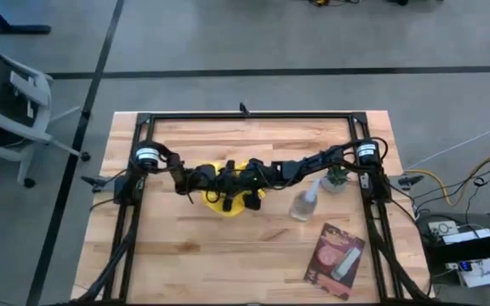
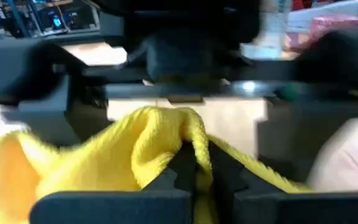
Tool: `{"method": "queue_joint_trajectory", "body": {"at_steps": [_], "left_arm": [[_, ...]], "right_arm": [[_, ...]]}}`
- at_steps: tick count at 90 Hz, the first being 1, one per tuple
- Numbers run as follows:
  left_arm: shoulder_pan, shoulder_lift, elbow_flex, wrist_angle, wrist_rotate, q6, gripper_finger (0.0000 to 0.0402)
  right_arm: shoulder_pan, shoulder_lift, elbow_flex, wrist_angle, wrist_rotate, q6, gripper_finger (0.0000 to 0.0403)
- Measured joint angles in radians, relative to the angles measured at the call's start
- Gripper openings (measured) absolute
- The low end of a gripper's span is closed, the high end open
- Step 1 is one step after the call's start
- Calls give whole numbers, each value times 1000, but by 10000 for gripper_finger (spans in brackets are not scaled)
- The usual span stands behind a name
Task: Apply microfiber cloth
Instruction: Wipe the front of the pink cellphone with a microfiber cloth
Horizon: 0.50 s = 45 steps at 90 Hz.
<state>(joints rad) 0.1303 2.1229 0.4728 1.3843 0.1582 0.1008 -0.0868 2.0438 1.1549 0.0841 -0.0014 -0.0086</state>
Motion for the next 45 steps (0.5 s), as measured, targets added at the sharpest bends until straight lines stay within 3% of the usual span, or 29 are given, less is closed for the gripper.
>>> {"method": "queue_joint_trajectory", "body": {"at_steps": [22, 45], "left_arm": [[26, -128, -247, -3, -231, -7, 2], [29, -250, -429, -16, -506, -67, 2]], "right_arm": [[-1, 0, 1, 0, 1, 0, 329], [-1, 0, 1, 2, 1, 1, 330]]}}
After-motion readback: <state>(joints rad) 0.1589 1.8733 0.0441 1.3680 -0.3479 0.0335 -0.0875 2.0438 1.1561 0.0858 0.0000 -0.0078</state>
